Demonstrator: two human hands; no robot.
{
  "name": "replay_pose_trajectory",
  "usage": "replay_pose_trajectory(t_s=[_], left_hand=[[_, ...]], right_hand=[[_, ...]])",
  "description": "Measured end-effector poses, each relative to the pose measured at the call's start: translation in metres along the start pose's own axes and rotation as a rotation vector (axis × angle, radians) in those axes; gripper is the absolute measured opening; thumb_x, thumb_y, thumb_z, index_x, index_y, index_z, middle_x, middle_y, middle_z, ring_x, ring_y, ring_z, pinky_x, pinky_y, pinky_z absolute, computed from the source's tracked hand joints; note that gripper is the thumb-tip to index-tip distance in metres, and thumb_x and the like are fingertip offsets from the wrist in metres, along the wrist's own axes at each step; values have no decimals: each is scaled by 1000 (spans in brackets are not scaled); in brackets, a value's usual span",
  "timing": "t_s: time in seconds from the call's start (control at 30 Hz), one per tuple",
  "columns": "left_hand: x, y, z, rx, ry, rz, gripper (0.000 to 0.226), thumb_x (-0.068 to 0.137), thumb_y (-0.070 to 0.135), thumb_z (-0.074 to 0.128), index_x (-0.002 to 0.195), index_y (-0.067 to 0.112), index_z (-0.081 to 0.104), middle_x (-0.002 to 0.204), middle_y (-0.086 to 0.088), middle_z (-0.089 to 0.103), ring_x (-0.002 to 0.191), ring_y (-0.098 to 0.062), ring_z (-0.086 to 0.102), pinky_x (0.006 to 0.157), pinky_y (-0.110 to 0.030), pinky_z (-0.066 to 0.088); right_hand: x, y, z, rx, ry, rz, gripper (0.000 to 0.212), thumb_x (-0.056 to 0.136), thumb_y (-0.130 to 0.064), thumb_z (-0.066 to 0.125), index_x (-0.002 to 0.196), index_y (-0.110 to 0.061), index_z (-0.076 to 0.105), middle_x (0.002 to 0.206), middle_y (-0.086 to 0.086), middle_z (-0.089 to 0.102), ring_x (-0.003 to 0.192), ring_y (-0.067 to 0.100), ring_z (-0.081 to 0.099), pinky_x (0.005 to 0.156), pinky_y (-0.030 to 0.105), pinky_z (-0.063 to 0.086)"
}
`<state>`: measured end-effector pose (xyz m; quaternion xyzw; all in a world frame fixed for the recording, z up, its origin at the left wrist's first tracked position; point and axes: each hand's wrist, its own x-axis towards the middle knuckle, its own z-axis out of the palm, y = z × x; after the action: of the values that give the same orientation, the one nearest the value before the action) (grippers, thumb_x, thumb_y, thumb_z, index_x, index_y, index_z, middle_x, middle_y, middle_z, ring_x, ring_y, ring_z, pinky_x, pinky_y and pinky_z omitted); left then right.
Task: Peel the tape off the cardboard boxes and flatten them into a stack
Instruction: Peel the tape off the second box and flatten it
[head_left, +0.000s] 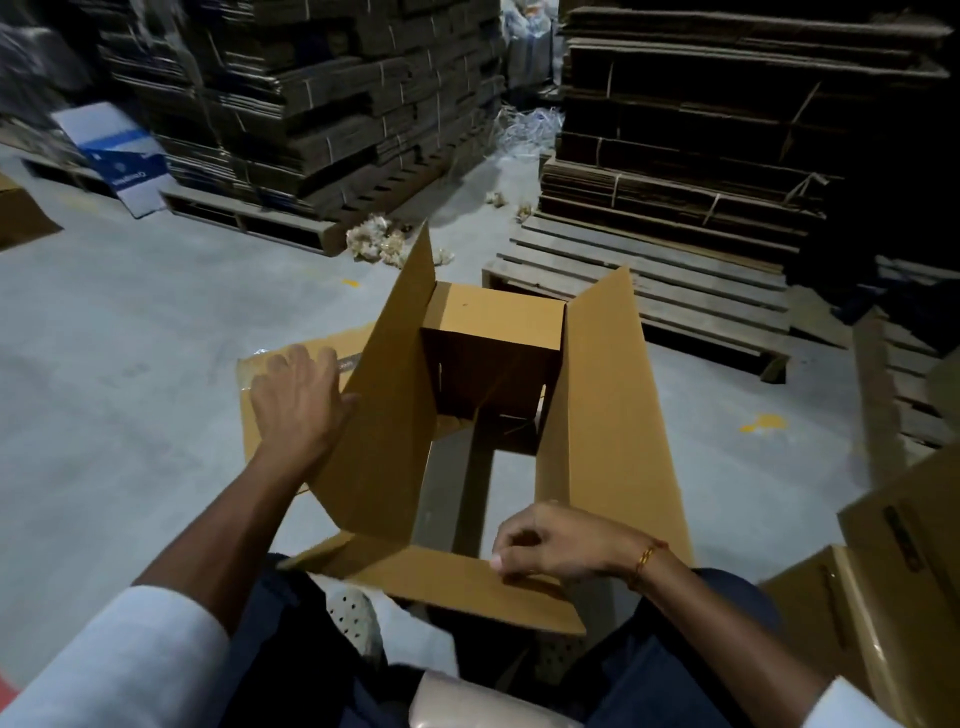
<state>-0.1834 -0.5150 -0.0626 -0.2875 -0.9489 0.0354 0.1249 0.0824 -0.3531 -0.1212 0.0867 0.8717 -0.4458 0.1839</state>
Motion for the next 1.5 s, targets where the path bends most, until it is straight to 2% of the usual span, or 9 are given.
replay_pose_trajectory(t_s=[0.2, 0.33, 0.5, 0.63, 0.9, 1.07, 1.23, 1.4, 1.5], left_hand=[[13, 9, 17, -547, -725, -126, 42, 97, 48, 60, 122, 14, 61, 114, -8, 69, 102, -29, 67, 83, -38, 54], [13, 21, 23, -317, -607, 34, 32, 99, 39, 57, 125, 21, 61, 109, -1, 69, 96, -22, 67, 84, -38, 56], [9, 23, 30, -105, -656, 202, 19, 96, 35, 56, 107, 20, 60, 95, 2, 61, 88, -19, 63, 80, -36, 55], [25, 14, 23, -173, -867, 201, 42, 91, 63, 59, 98, 21, 57, 91, 2, 61, 86, -18, 62, 85, -39, 55], [114, 77, 11, -288, -230, 83, 54, 96, 62, 50, 118, 15, 65, 109, -8, 69, 93, -28, 63, 69, -34, 45], [182, 115, 28, -339, -216, 35, 53, 96, 59, 53, 126, 16, 62, 121, -12, 65, 109, -39, 60, 77, -39, 41], [194, 129, 42, -372, -221, 106, 34, 98, 37, 51, 124, 21, 64, 116, -11, 64, 103, -40, 60, 74, -38, 41], [194, 108, 48, -464, -154, 89, 20, 93, 23, 48, 92, 16, 66, 95, -13, 64, 80, -36, 53, 68, -38, 42], [195, 101, 54, -511, -145, 148, 30, 97, 27, 48, 116, 16, 70, 109, -16, 69, 93, -38, 61, 76, -44, 51]], right_hand=[[3, 33, -29, -196, 402, 220, 24, 98, -45, 59, 116, -30, 63, 121, -8, 59, 116, 12, 55, 100, 36, 50], [3, 52, -48, -645, 512, 388, 51, 94, -60, 54, 137, -32, 51, 141, -5, 46, 137, 21, 32, 112, 41, 34], [32, 54, -67, -483, 411, 271, 51, 96, -55, 54, 140, -29, 49, 141, -3, 44, 130, 18, 40, 106, 39, 41], [78, 61, -101, -353, 479, 254, 44, 99, -45, 57, 137, -24, 53, 135, 0, 50, 127, 21, 47, 103, 37, 44], [175, 81, -140, 126, 652, 327, 33, 98, -37, 62, 124, -16, 63, 119, -2, 59, 112, 17, 58, 90, 32, 47], [222, 82, -136, 1127, 792, 414, 23, 102, -27, 59, 116, -9, 60, 107, 4, 55, 107, 25, 65, 85, 38, 59], [246, 67, -155, 1105, 1272, 137, 8, 99, -13, 58, 96, -20, 56, 112, 11, 60, 110, 27, 65, 92, 38, 57], [248, 61, -205, 952, 1321, 32, 28, 99, -13, 59, 127, -17, 54, 101, -12, 55, 90, 5, 61, 93, 43, 55], [257, 68, -240, 745, 1244, 21, 51, 100, -17, 60, 148, -22, 41, 146, -2, 42, 129, 17, 52, 104, 39, 51]])
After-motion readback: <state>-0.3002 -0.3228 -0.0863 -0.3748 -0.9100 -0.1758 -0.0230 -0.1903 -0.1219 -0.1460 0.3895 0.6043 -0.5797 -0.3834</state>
